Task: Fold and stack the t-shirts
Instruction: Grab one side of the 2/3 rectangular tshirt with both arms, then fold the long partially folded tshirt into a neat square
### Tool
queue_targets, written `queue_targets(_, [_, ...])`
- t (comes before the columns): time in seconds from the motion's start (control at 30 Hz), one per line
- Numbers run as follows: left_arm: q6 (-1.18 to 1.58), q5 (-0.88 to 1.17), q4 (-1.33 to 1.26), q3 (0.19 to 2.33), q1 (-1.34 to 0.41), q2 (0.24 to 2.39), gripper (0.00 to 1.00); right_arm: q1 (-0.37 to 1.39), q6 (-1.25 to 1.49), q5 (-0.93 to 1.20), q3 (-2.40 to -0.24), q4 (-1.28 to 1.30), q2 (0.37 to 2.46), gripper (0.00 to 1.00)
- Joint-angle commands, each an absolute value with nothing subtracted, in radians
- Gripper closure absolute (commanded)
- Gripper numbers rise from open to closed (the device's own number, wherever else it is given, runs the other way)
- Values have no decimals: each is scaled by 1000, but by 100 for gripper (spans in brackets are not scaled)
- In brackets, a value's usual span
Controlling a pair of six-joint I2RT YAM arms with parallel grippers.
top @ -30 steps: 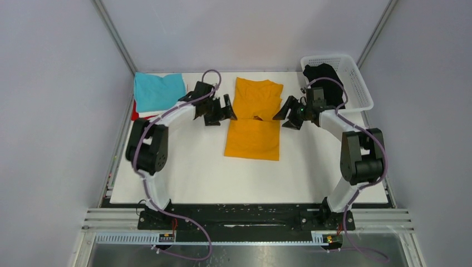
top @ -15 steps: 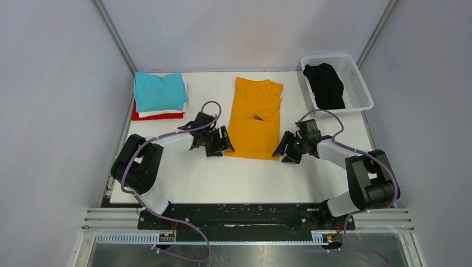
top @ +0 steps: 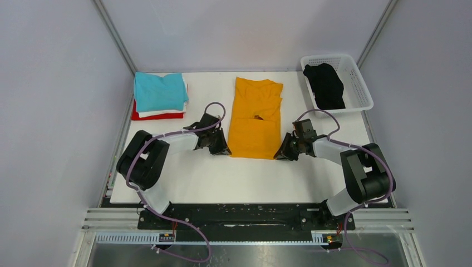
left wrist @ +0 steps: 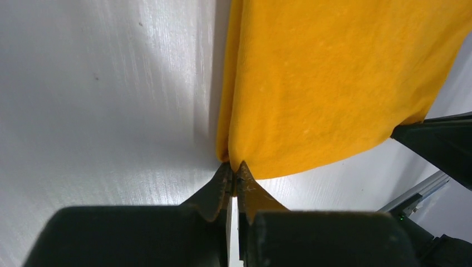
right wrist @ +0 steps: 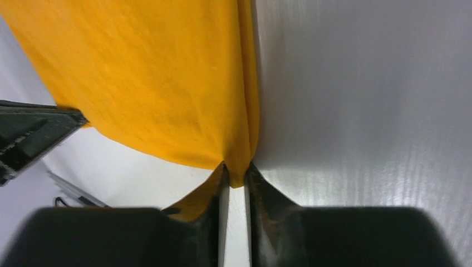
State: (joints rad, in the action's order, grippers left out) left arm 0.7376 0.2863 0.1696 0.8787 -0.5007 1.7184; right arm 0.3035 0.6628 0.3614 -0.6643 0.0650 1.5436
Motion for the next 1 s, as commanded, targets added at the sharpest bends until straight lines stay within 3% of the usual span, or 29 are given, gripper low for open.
queue_targets(0.0, [726, 233, 176, 879, -515, 1733, 100, 317, 650, 296, -650, 56, 1560, 89])
queue_targets(0.07, [728, 240, 161, 860, -520, 1704, 100, 325, 663, 301, -623, 29, 1546, 100])
queue_targets(0.2, [725, 210, 183, 740, -579, 1523, 100, 411, 669, 330, -506, 110, 1377, 100])
queue_targets(0.4, [771, 144, 362, 565, -692, 1201, 100, 542, 699, 385, -388, 439, 976, 100])
queue_targets(0.53, [809, 178, 498, 540, -772, 936, 100, 594, 718, 486, -399, 642, 672, 100])
queue_targets(0.63, [805, 177, 492, 558, -794, 780, 100, 595, 705, 414, -457, 722, 556, 100])
queue_targets(0.77, [765, 56, 439, 621, -793, 754, 100, 595, 708, 249, -512, 631, 516, 100])
queue_targets(0.97, [708, -152, 410, 824, -752, 923, 100, 593, 659, -61, -620, 540, 611, 100])
